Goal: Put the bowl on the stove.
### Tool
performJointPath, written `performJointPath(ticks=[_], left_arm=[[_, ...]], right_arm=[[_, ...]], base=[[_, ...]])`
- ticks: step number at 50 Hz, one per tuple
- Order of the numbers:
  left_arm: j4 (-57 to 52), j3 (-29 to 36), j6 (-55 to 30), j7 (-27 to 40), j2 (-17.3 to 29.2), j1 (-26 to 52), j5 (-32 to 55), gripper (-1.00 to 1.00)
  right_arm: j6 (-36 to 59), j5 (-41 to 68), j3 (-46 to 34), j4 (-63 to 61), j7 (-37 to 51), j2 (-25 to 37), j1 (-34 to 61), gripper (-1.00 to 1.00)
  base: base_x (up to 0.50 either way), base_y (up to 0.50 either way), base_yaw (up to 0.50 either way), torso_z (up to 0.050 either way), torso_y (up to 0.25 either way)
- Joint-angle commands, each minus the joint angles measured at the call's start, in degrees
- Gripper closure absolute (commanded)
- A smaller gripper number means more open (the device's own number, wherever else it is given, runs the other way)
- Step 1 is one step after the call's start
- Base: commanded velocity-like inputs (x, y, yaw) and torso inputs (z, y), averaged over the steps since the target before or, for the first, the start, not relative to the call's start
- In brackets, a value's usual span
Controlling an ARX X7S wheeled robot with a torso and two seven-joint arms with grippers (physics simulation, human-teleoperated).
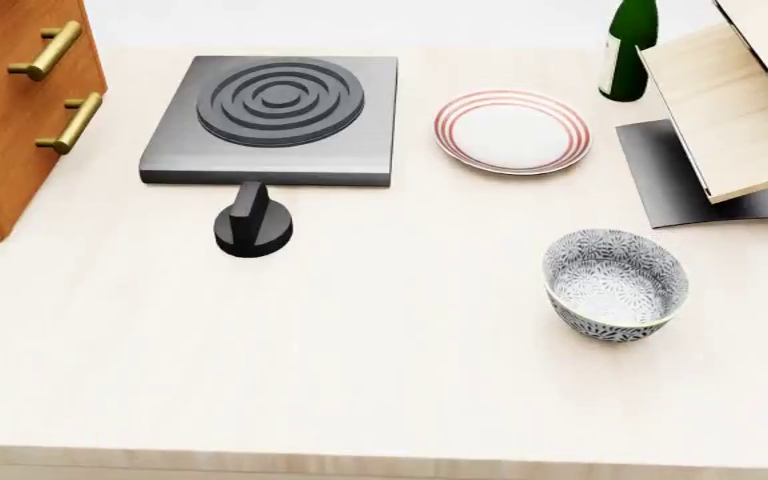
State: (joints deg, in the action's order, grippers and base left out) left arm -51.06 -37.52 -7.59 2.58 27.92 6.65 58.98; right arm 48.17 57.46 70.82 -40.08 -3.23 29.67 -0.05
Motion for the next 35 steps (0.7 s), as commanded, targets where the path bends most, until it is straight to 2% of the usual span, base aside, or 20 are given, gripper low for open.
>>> performJointPath(ticks=[1, 13, 35], left_arm=[[-1.9, -11.9, 5.4, -2.6, 1.6, -5.6, 20.0, -1.0], [-1.5, -13.9, 7.0, -0.8, 1.7, -4.9, 21.7, -1.0], [-1.3, -13.3, 8.0, 1.0, 1.4, -3.9, 24.5, -1.0]], right_arm=[[1.2, 5.3, 7.7, -0.3, -5.4, -1.7, -2.6, -1.0], [0.4, 5.8, 6.4, -0.4, -7.8, -3.2, -2.8, -1.0], [-2.4, -1.4, -1.7, -1.8, -10.8, -4.7, -2.7, -1.0]], base=[[0.0, 0.0, 0.0, 0.0, 0.0], [0.0, 0.05, 0.0, 0.0, 0.0], [0.0, 0.5, 0.0, 0.0, 0.0]])
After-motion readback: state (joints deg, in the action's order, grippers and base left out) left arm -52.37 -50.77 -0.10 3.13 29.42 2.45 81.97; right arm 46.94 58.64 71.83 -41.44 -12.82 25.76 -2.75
